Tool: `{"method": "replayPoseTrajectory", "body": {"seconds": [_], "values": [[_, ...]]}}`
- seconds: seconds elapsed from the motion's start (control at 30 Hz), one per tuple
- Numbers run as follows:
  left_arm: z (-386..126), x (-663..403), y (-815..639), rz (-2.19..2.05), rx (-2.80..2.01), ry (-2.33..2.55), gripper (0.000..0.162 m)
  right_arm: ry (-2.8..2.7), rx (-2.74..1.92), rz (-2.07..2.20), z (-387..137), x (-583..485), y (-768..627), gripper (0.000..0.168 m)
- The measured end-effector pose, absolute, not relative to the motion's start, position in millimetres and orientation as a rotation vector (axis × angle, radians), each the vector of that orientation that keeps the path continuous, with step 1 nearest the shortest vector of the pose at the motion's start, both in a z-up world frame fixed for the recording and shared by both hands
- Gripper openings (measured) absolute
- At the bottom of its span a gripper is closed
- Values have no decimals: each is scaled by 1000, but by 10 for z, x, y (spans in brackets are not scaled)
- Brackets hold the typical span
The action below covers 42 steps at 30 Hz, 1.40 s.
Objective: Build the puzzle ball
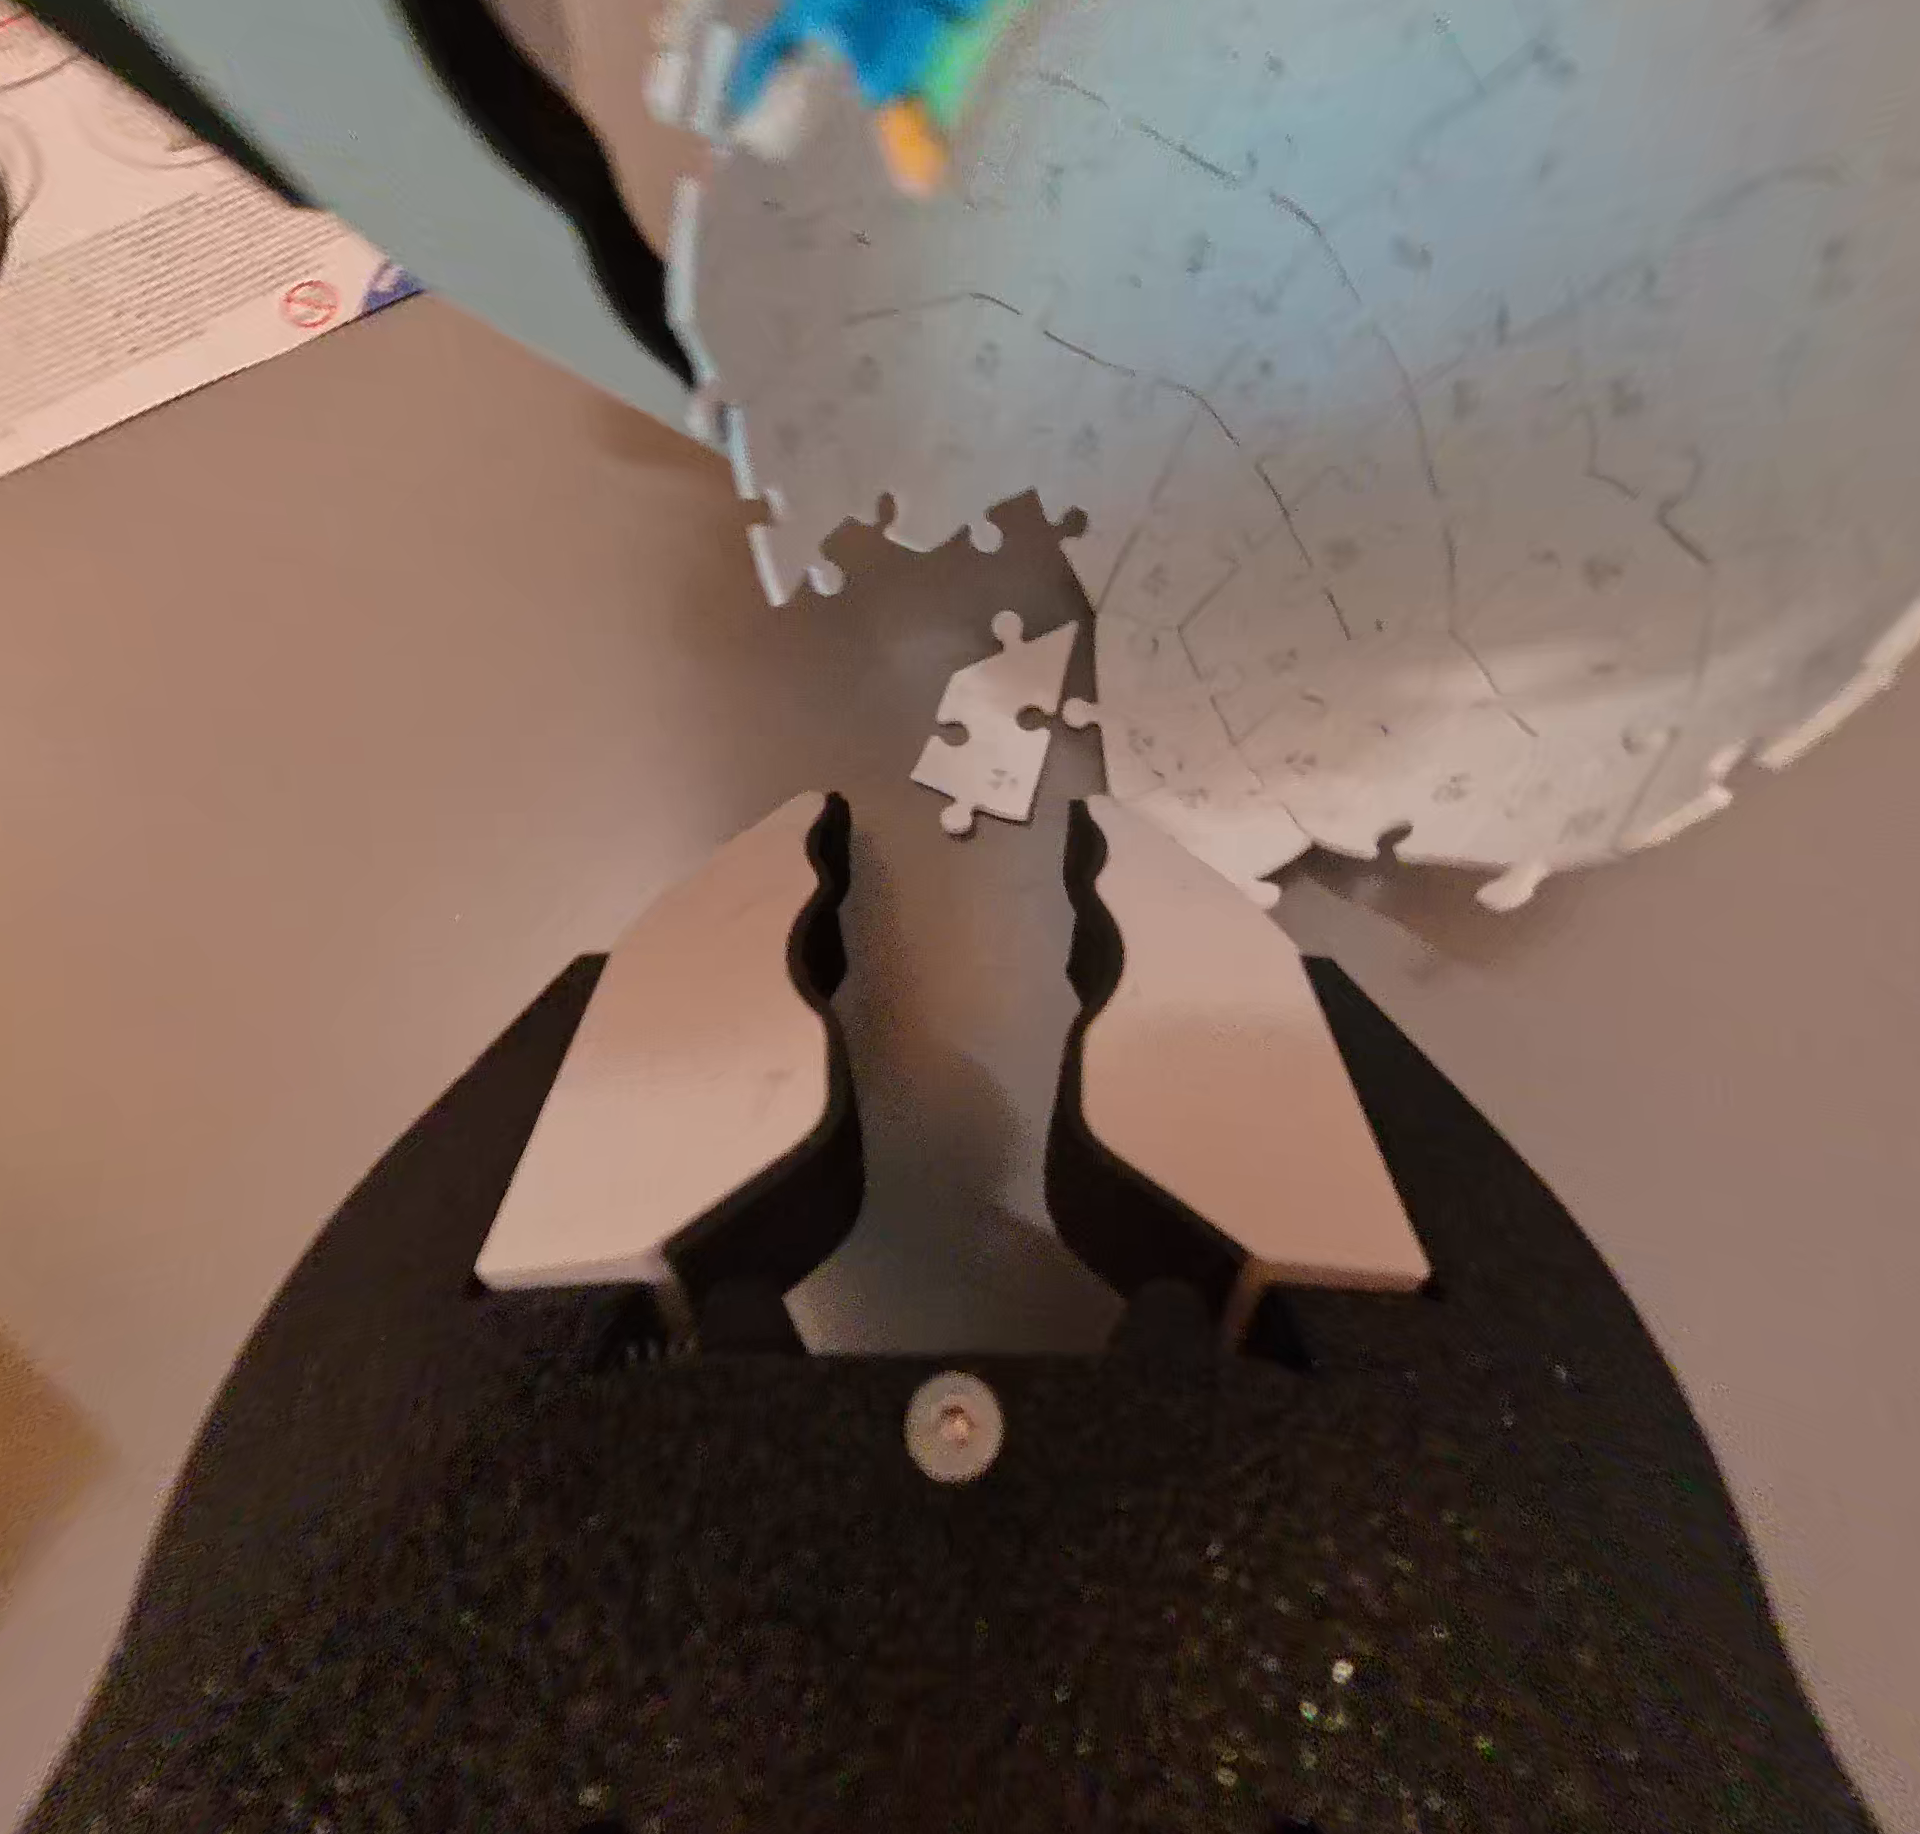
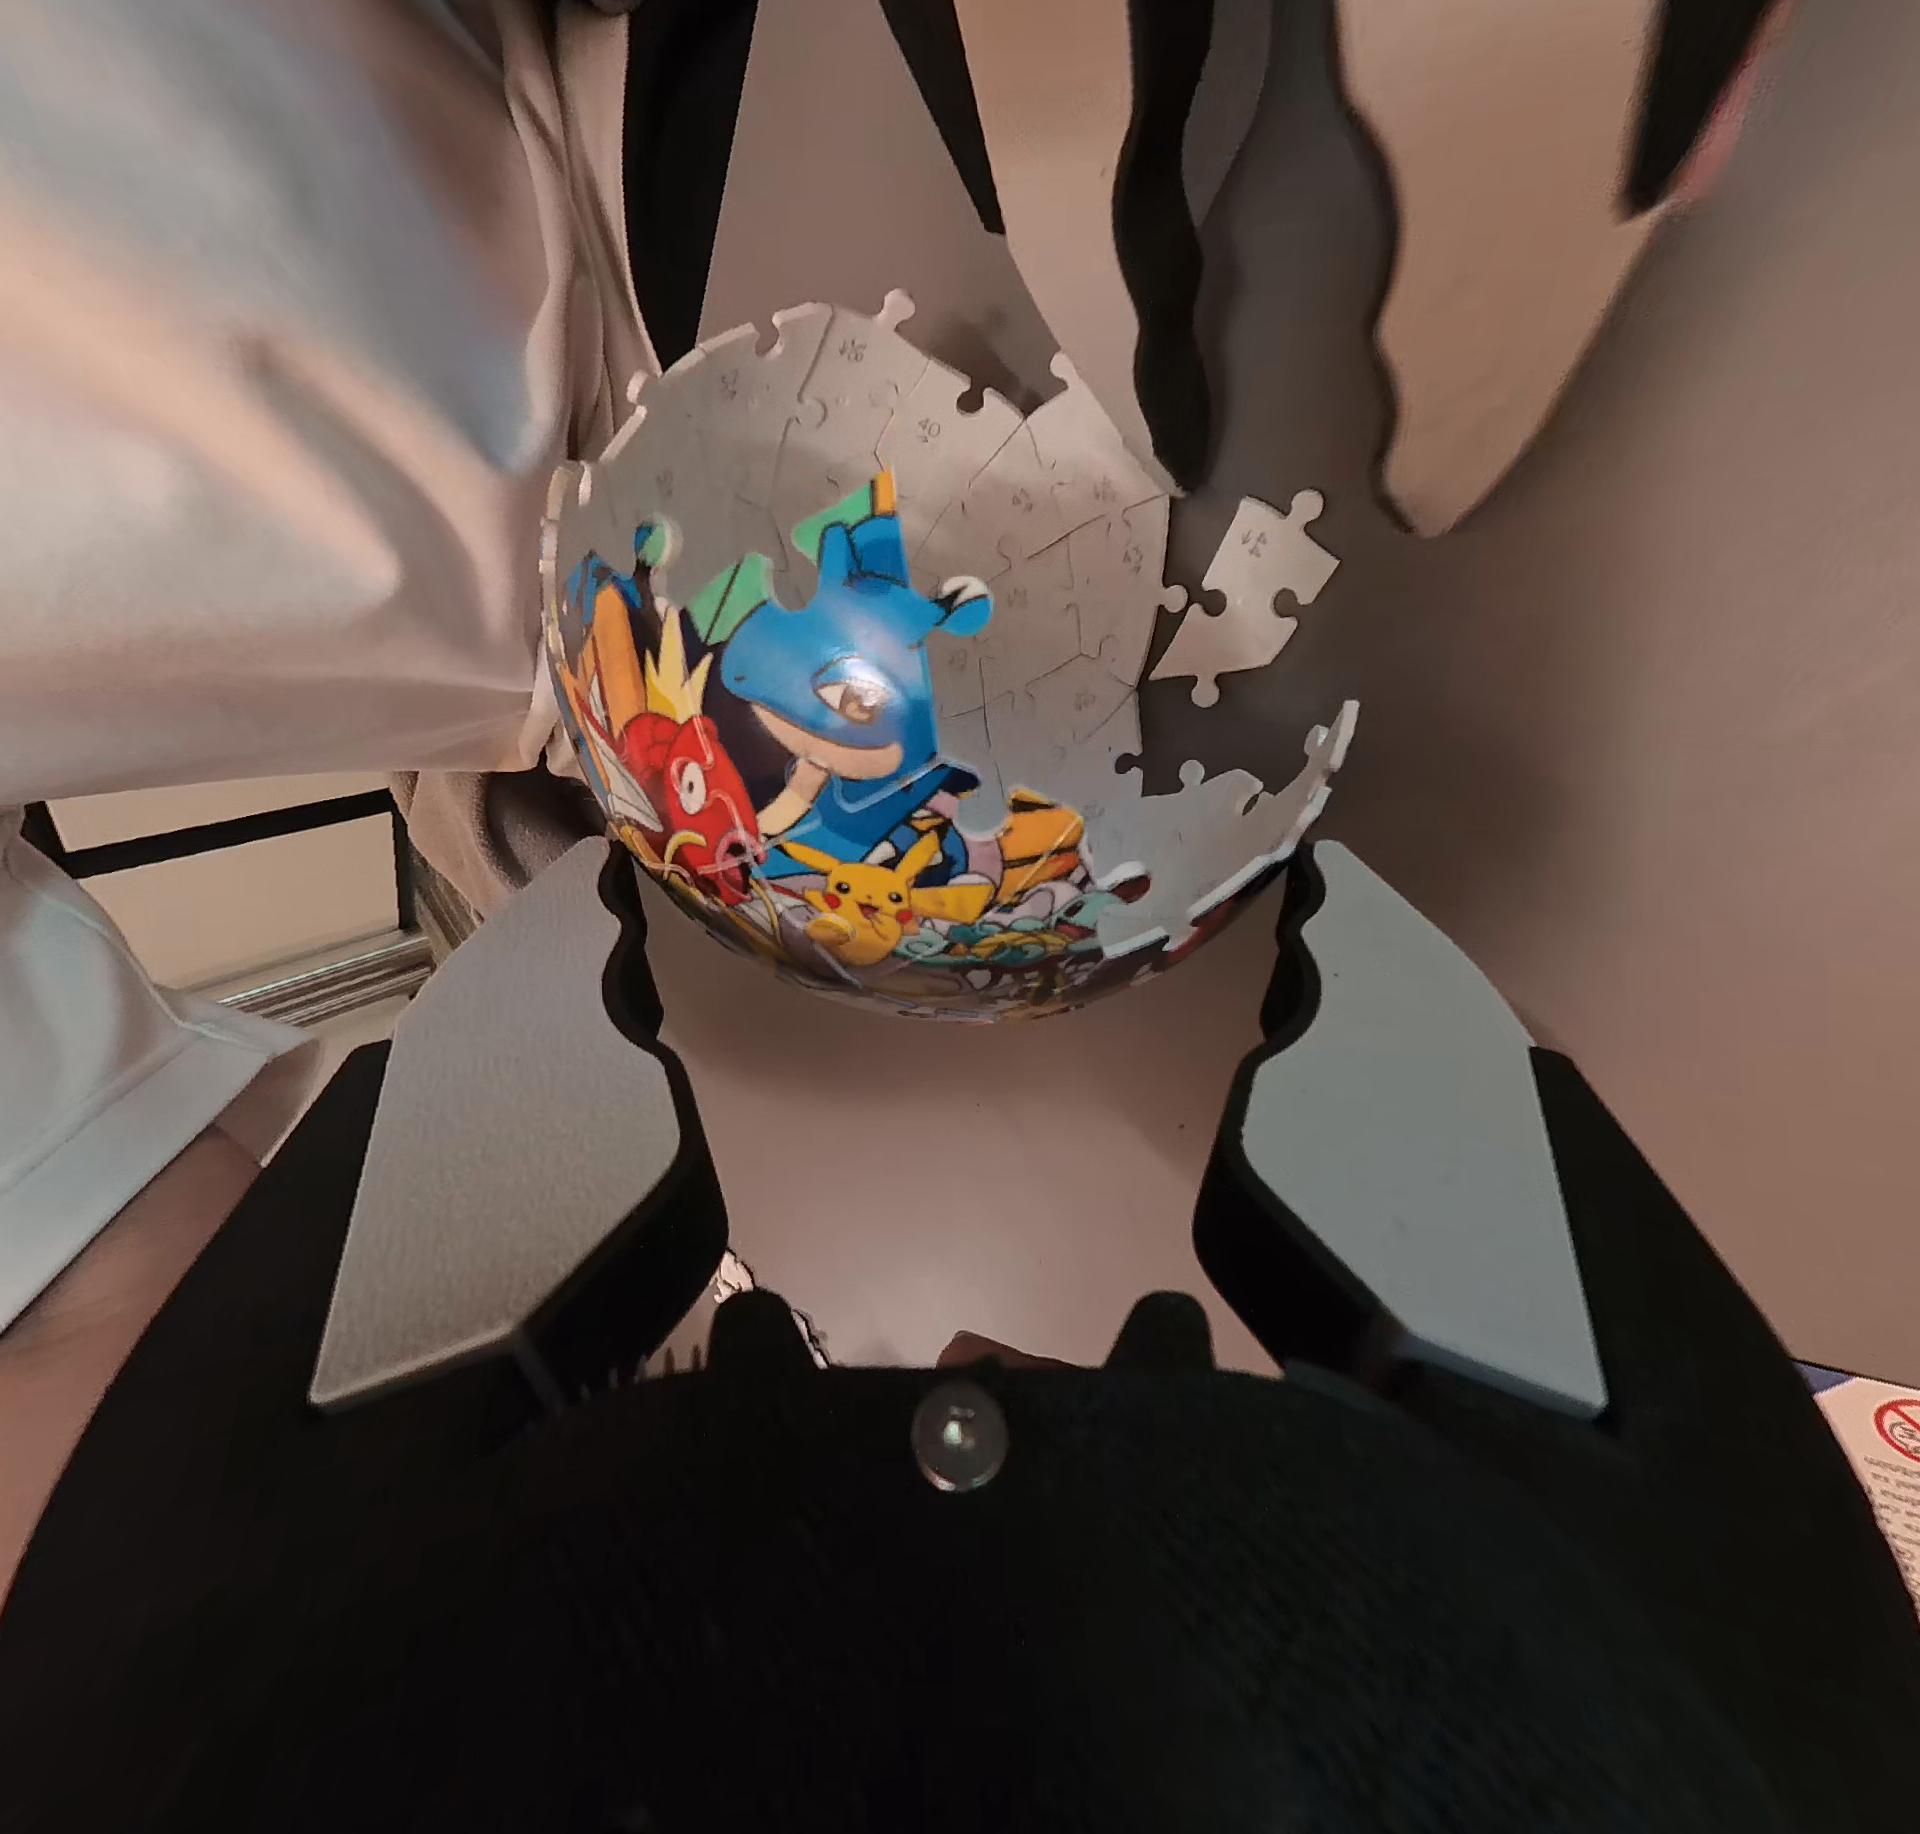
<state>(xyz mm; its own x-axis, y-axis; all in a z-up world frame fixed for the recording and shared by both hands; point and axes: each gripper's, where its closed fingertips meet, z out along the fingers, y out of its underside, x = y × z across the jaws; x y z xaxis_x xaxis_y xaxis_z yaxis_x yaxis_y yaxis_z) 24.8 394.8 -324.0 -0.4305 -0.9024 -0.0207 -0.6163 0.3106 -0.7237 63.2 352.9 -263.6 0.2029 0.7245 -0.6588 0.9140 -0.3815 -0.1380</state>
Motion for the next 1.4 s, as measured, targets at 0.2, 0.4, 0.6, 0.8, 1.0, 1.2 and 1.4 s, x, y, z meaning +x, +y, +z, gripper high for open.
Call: {"method": "replayPoseTrajectory", "body": {"seconds": [0.2, 0.4, 0.6, 0.8, 1.0, 1.2, 1.4], "values": [[-3281, 316, 3892, -881, -1285, 2224, 30, 1543, 2200, -977, -2637, 628, 3545, 115], [-3303, 305, 3857, -930, -1284, 2294, 22, 1530, 2187, -975, -2643, 649, 3541, 115], [-3236, 308, 3889, -933, -1229, 2260, 21, 1523, 2183, -983, -2639, 646, 3549, 115], [-3174, 287, 3815, -860, -1205, 2318, 22, 1511, 2179, -994, -2640, 647, 3557, 115], [-3241, 269, 3781, -822, -1267, 2391, 22, 1507, 2177, -989, -2640, 647, 3561, 115], [-3250, 275, 3796, -794, -1315, 2396, 22, 1508, 2179, -994, -2640, 647, 3561, 115], [-3142, 254, 3761, -937, -1379, 2327, 30, 1501, 2181, -998, -2642, 659, 3555, 115]]}}
